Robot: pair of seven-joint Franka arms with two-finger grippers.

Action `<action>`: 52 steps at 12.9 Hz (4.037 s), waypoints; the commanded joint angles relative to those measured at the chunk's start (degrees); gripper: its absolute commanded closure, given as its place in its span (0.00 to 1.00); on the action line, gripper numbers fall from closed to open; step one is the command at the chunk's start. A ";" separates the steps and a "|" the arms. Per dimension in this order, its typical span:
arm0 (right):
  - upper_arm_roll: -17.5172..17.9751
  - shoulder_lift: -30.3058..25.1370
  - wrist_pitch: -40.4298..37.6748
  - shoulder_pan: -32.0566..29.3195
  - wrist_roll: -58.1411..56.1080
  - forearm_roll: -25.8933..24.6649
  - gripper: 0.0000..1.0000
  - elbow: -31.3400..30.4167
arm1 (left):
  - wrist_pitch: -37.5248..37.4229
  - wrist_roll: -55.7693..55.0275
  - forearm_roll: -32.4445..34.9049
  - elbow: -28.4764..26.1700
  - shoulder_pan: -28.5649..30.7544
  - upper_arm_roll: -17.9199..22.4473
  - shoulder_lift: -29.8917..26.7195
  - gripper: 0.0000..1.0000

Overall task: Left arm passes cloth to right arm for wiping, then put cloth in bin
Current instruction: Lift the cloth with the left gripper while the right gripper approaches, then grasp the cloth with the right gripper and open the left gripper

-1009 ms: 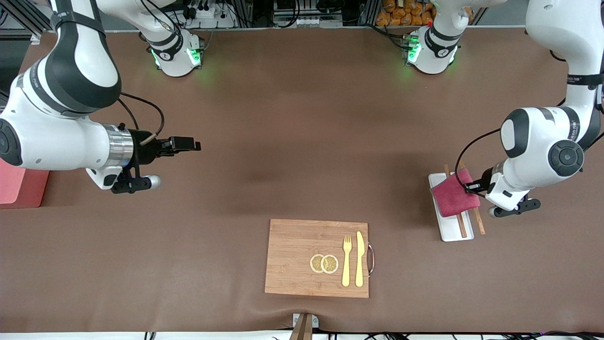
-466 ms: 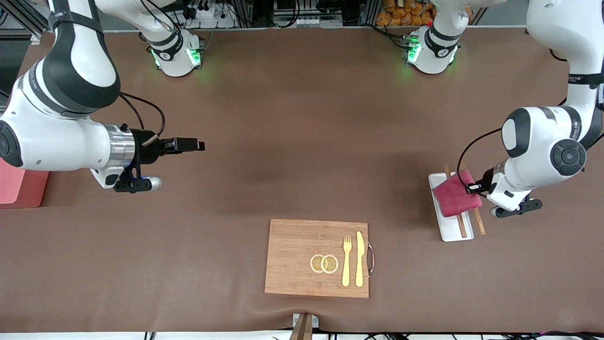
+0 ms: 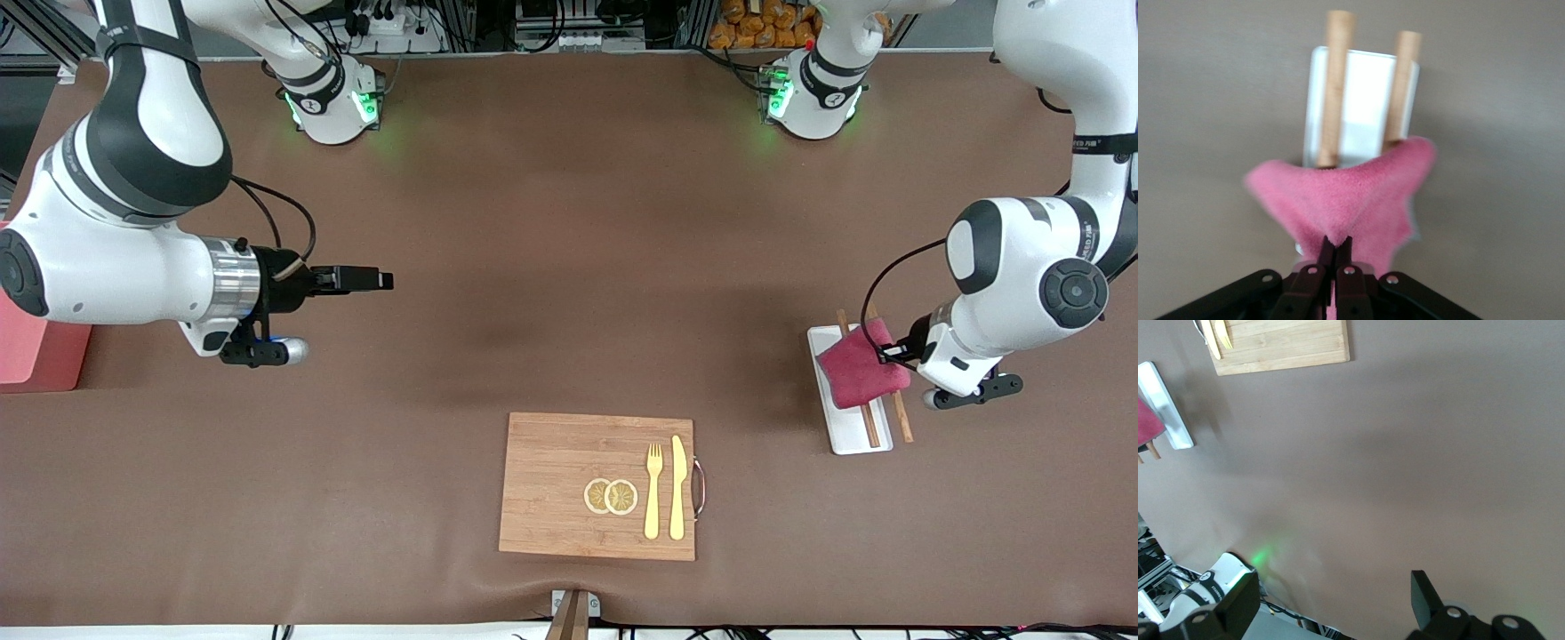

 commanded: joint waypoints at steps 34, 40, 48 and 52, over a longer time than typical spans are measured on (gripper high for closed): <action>-0.33 13.13 30.23 10.76 36.66 6.86 0.84 0.96 | 31.10 -101.09 -9.09 29.22 -24.45 -19.78 20.31 1.00; -0.33 12.96 29.97 11.11 34.01 6.78 1.00 0.96 | 31.10 -100.92 -9.09 29.22 -24.01 -19.78 20.04 1.00; -0.68 12.34 23.40 10.67 27.60 1.96 1.00 0.88 | 26.99 -99.95 -7.77 29.05 -20.59 -19.60 15.48 0.00; -1.12 12.52 17.06 6.02 16.99 -8.06 1.00 -1.05 | 10.32 -85.95 -2.50 28.78 -16.02 -19.86 10.39 0.00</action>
